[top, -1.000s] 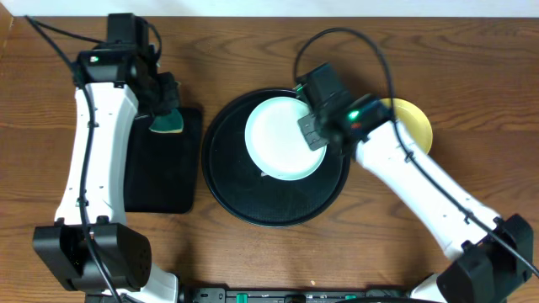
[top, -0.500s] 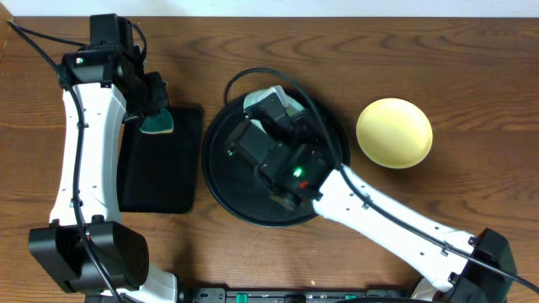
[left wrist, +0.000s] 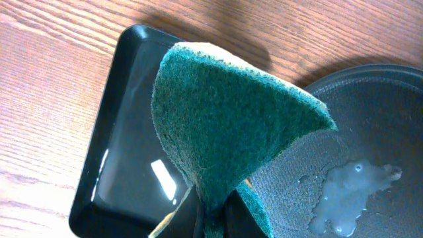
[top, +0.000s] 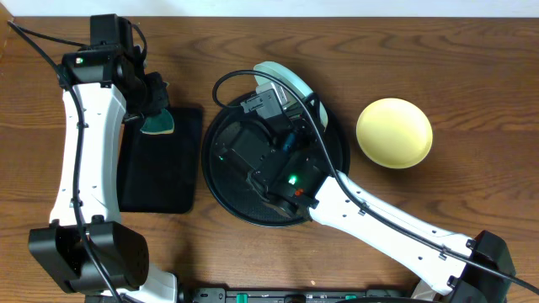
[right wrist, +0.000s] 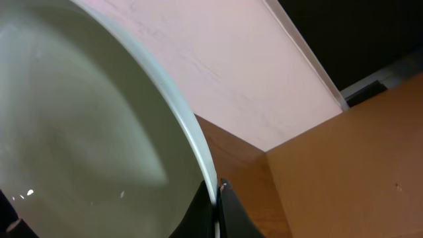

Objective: Clean dirty plates on tray and stack at the side
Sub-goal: 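Tilt the mint plate up with the right gripper, left arm withdrawn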

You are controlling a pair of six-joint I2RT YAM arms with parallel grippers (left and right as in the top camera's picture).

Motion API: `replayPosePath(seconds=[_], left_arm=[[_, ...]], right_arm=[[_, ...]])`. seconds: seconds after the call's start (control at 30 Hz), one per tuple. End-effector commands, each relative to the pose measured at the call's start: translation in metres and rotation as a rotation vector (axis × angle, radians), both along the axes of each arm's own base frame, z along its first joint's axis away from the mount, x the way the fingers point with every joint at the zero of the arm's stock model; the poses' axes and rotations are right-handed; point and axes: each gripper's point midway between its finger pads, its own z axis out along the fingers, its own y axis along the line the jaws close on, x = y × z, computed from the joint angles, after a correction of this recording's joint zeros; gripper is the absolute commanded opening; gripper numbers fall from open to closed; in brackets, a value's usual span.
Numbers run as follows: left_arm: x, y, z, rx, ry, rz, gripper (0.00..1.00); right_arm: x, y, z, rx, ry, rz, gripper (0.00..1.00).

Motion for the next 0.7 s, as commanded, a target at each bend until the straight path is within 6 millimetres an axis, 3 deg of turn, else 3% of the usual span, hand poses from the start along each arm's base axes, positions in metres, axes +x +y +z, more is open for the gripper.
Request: replayPosePath(seconds=[0.0,0.2,0.37,0.53,0.67], left_arm=[[-0.002,0.001,-0.002,-0.005,0.011,0.007,0.07],[-0.002,0.001,-0.003,-0.005,0.012,0.007,0.07],[-0.003,0.0,-0.004,-0.006,0.017,0.007,0.07],[-0.004,0.0,-0.005,-0.006,0.021,0.007,0.08],[-0.005,0.0,-0.005,-0.007,0.028,0.007,0.07]], right_arm=[[-0.001,0.003,0.001,0.035,0.03,0.037,0.01],[0.001,0.014,-0.05,0.179,0.292,0.151,0.01],[-0.005,0.023,-0.098,0.417,0.614,0.251,0.01],[-0.004,0.025,-0.112,0.679,0.826,0.332,0.01],[0.004,0.01,-0.104,0.861,0.908,0.386,0.01]])
